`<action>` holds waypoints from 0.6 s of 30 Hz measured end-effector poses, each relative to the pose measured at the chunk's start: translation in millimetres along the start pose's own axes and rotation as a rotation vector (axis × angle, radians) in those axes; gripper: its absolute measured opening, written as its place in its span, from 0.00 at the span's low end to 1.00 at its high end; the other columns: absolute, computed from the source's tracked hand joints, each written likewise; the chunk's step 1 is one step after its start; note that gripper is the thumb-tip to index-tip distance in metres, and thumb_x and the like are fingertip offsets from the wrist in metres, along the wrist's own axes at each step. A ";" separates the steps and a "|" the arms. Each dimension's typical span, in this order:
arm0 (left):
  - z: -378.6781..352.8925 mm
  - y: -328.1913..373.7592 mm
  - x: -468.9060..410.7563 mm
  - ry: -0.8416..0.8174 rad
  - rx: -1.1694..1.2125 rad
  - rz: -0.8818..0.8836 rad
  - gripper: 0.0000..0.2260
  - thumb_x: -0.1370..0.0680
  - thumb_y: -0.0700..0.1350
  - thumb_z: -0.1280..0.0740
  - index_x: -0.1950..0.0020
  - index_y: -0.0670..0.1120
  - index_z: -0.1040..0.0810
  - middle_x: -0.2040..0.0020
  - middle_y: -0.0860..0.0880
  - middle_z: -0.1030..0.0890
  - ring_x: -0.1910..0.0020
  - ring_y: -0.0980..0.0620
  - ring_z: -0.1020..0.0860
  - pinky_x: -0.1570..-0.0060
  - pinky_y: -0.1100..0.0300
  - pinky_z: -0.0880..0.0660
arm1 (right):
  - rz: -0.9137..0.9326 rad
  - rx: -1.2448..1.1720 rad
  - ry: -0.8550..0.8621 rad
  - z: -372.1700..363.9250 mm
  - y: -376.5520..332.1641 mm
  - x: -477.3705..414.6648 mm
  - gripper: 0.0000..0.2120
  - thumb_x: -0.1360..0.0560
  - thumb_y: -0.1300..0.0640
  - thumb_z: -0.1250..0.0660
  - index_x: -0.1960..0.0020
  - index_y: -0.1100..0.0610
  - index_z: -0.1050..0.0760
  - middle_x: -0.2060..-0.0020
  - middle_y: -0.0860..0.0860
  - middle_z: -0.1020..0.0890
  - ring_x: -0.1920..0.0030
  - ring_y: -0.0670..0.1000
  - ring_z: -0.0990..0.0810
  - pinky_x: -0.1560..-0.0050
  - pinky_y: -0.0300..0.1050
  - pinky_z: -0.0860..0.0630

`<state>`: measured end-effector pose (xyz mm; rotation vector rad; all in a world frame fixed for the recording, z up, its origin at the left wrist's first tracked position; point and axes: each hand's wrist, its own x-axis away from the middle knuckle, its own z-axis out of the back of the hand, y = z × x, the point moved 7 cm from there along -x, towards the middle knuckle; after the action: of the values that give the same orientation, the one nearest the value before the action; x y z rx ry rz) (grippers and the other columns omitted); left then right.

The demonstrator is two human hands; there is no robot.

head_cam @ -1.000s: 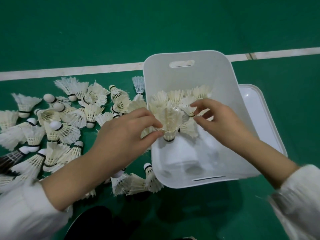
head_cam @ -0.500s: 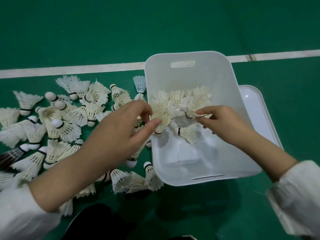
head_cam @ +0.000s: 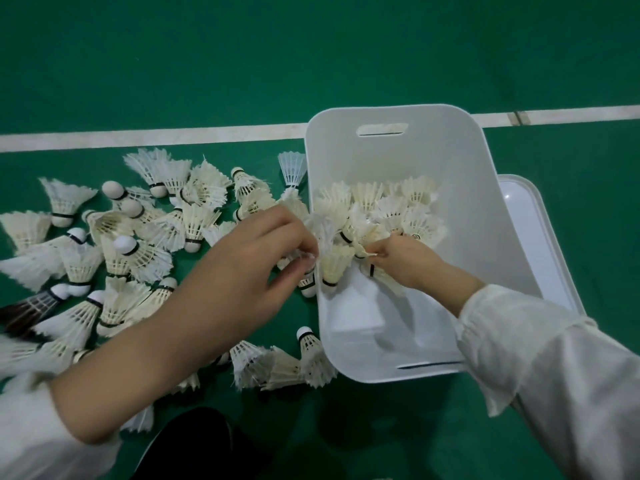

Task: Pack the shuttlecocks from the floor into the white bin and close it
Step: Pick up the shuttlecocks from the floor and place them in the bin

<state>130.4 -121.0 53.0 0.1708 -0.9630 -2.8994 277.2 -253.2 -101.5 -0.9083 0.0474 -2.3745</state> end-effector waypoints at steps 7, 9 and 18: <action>1.9 -8.4 -8.2 0.062 -0.053 -0.007 0.06 0.25 0.46 0.36 0.54 0.47 0.21 0.56 0.55 0.26 0.54 0.57 0.30 0.51 0.70 0.35 | 0.000 0.010 0.009 23.4 -6.5 24.1 0.28 0.24 0.53 0.37 0.27 0.47 0.43 0.41 0.54 0.23 0.43 0.56 0.24 0.44 0.49 0.27; 4.0 -9.2 -9.1 0.069 -0.041 -0.014 0.06 0.26 0.46 0.36 0.54 0.46 0.21 0.56 0.56 0.26 0.55 0.57 0.30 0.52 0.72 0.35 | 0.053 -0.085 0.218 56.8 -16.3 49.2 0.23 0.24 0.54 0.37 0.30 0.46 0.38 0.48 0.49 0.21 0.50 0.52 0.23 0.51 0.46 0.26; 19.0 17.2 -7.8 0.112 -0.014 -0.183 0.10 0.25 0.47 0.38 0.52 0.43 0.21 0.54 0.50 0.23 0.54 0.54 0.27 0.52 0.69 0.33 | 0.468 -0.427 0.242 72.6 -99.8 113.6 0.10 0.26 0.54 0.34 0.44 0.47 0.25 0.58 0.39 0.23 0.59 0.44 0.21 0.56 0.39 0.25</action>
<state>136.4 -122.6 79.1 0.4369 -0.9547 -3.0204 203.5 -219.7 45.4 -0.6892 0.7985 -2.0417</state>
